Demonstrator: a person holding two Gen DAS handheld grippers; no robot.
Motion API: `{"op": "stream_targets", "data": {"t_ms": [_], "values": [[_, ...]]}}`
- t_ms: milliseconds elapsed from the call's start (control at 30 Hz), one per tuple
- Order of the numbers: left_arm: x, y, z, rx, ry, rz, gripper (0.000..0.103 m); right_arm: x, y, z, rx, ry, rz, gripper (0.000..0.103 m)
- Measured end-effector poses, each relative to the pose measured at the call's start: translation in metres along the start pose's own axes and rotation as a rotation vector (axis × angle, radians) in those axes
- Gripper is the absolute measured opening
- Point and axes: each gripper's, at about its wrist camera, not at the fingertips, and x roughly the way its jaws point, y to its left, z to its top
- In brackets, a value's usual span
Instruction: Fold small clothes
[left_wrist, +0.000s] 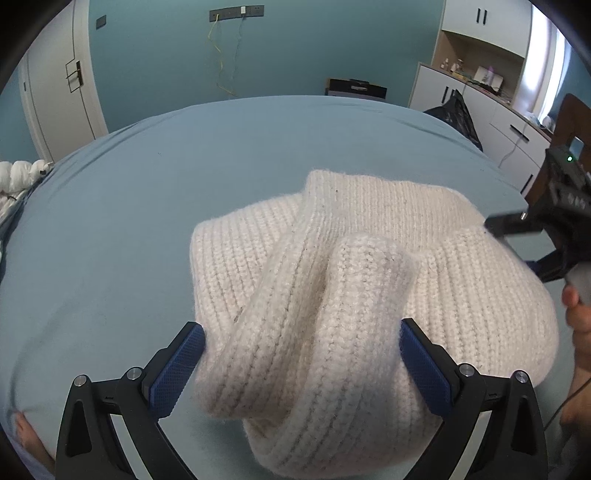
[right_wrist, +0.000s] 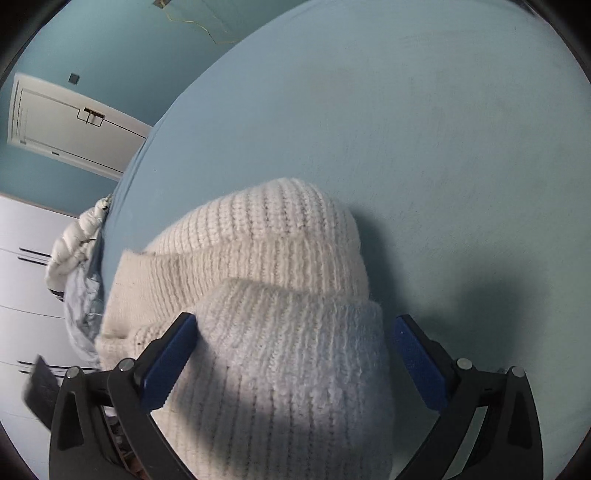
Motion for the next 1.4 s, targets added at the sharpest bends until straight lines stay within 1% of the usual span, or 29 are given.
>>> {"op": "stream_targets", "data": {"t_ms": [33,67,100,167,200,233,300,333,367,433,467,533,600,667,700,767,800,867,933,1000,1100,1133,1200,1233,1267,1300,1333,1367,1400], "values": [[0.000,0.001,-0.001,0.001,0.001,-0.002,0.103,-0.012,-0.002,-0.003,0.013,0.010,0.014,0.101],[0.000,0.001,-0.001,0.002,0.000,-0.002,0.103,-0.023,-0.007,-0.002,0.035,-0.009,0.037,0.101],[0.000,0.002,-0.001,0.000,0.001,-0.004,0.103,-0.022,-0.013,-0.002,0.048,-0.051,0.039,0.101],[0.001,0.004,-0.001,-0.005,0.005,-0.007,0.103,-0.038,-0.022,-0.004,0.065,-0.135,0.012,0.101],[0.000,0.005,-0.002,-0.006,0.005,-0.005,0.103,-0.043,-0.023,-0.004,0.065,-0.146,-0.006,0.101],[0.001,0.006,0.000,-0.004,0.005,-0.005,0.103,-0.036,-0.023,-0.004,0.063,-0.113,-0.034,0.101],[0.001,0.007,-0.002,-0.002,0.008,-0.001,0.103,-0.010,-0.027,-0.003,0.053,-0.031,-0.034,0.101],[0.000,0.006,-0.003,-0.004,0.004,0.003,0.103,0.000,-0.026,-0.005,0.045,0.001,-0.052,0.101],[0.001,0.006,-0.001,-0.004,0.005,0.006,0.103,0.008,-0.025,-0.007,0.038,0.011,-0.064,0.101],[0.002,0.004,0.003,0.000,0.021,0.002,0.103,0.011,-0.024,-0.009,0.069,-0.020,-0.044,0.101],[0.001,0.004,0.008,0.004,0.044,-0.004,0.103,0.010,-0.026,-0.010,0.090,-0.018,-0.038,0.101],[0.000,0.001,0.016,0.022,0.087,-0.010,0.103,0.003,-0.025,-0.007,0.108,0.007,-0.048,0.101],[-0.008,0.002,0.033,0.051,0.132,-0.027,0.103,-0.013,-0.017,-0.003,0.090,0.023,-0.072,0.101],[-0.021,0.009,0.046,0.055,0.106,-0.067,0.103,-0.032,-0.012,-0.003,0.068,-0.016,-0.031,0.102],[-0.032,0.017,0.053,0.039,0.057,-0.092,0.103,-0.045,-0.014,-0.005,0.056,-0.030,-0.009,0.102],[-0.045,0.035,0.063,-0.007,-0.007,-0.131,0.103,-0.062,-0.018,-0.010,0.032,-0.032,-0.009,0.102],[-0.046,0.045,0.067,-0.038,-0.013,-0.151,0.103,-0.072,-0.022,-0.014,0.014,-0.030,-0.022,0.102],[-0.037,0.065,0.072,-0.113,0.028,-0.211,0.103,-0.084,-0.029,-0.023,-0.016,-0.025,-0.051,0.102],[-0.016,0.082,0.070,-0.189,0.112,-0.263,0.103,-0.095,-0.042,-0.037,-0.048,-0.010,-0.078,0.102],[0.010,0.095,0.061,-0.264,0.205,-0.279,0.103,-0.091,-0.041,-0.046,-0.064,0.004,-0.083,0.102],[0.042,0.105,0.047,-0.350,0.297,-0.340,0.103,-0.086,-0.040,-0.048,-0.069,0.034,-0.035,0.102],[0.049,0.106,0.043,-0.361,0.311,-0.351,0.103,-0.076,-0.028,-0.047,-0.067,0.036,-0.021,0.102],[0.071,0.103,0.031,-0.384,0.346,-0.393,0.103,-0.081,-0.040,-0.044,-0.056,0.030,-0.006,0.102],[0.085,0.102,0.024,-0.421,0.351,-0.454,0.103,-0.074,-0.038,-0.041,-0.049,0.032,0.003,0.102],[0.094,0.101,0.018,-0.463,0.349,-0.501,0.103,-0.070,-0.038,-0.037,-0.038,0.039,0.025,0.102],[0.107,0.100,0.013,-0.526,0.362,-0.571,0.103,-0.066,-0.044,-0.034,-0.021,0.056,0.065,0.102],[0.116,0.099,0.009,-0.560,0.377,-0.610,0.103,-0.062,-0.049,-0.031,-0.005,0.079,0.105,0.102],[0.129,0.097,0.004,-0.612,0.402,-0.667,0.103,-0.053,-0.057,-0.027,0.032,0.120,0.170,0.102],[0.134,0.094,0.002,-0.629,0.404,-0.687,0.103,-0.044,-0.058,-0.023,0.064,0.150,0.216,0.102]]}}
